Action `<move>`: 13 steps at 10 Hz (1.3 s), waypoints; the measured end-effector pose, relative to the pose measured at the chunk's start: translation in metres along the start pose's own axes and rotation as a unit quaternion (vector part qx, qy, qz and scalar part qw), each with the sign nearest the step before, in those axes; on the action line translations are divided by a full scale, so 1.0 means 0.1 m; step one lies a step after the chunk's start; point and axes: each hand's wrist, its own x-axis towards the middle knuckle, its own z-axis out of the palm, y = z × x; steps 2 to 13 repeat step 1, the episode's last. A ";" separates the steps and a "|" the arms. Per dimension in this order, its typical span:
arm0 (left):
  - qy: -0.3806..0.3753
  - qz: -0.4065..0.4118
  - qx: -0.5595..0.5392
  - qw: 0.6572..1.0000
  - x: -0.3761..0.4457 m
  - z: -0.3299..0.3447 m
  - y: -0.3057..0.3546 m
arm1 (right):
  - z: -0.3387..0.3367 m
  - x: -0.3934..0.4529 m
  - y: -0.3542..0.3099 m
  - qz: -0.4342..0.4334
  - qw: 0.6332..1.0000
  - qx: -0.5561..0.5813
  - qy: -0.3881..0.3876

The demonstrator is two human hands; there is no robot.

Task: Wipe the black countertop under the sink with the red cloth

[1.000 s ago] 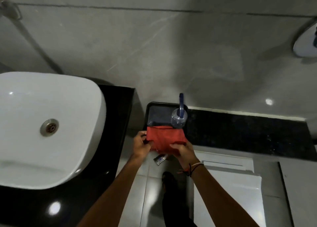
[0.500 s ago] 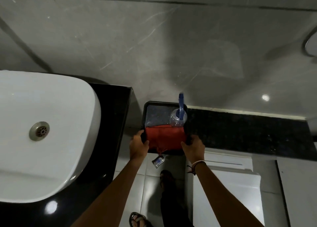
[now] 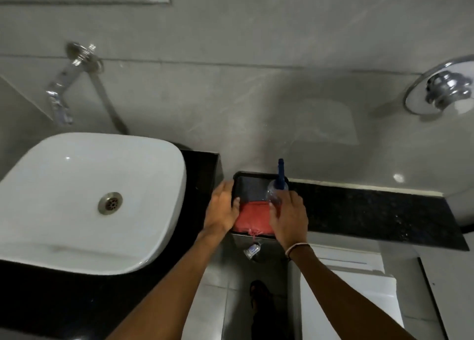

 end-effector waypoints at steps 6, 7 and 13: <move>0.083 0.102 0.063 0.989 -0.12 -0.61 0.20 | -0.36 0.23 -0.53 -0.142 0.989 0.005 0.044; 0.083 0.102 0.063 0.989 -0.12 -0.61 0.20 | -0.36 0.23 -0.53 -0.142 0.989 0.005 0.044; 0.083 0.102 0.063 0.989 -0.12 -0.61 0.20 | -0.36 0.23 -0.53 -0.142 0.989 0.005 0.044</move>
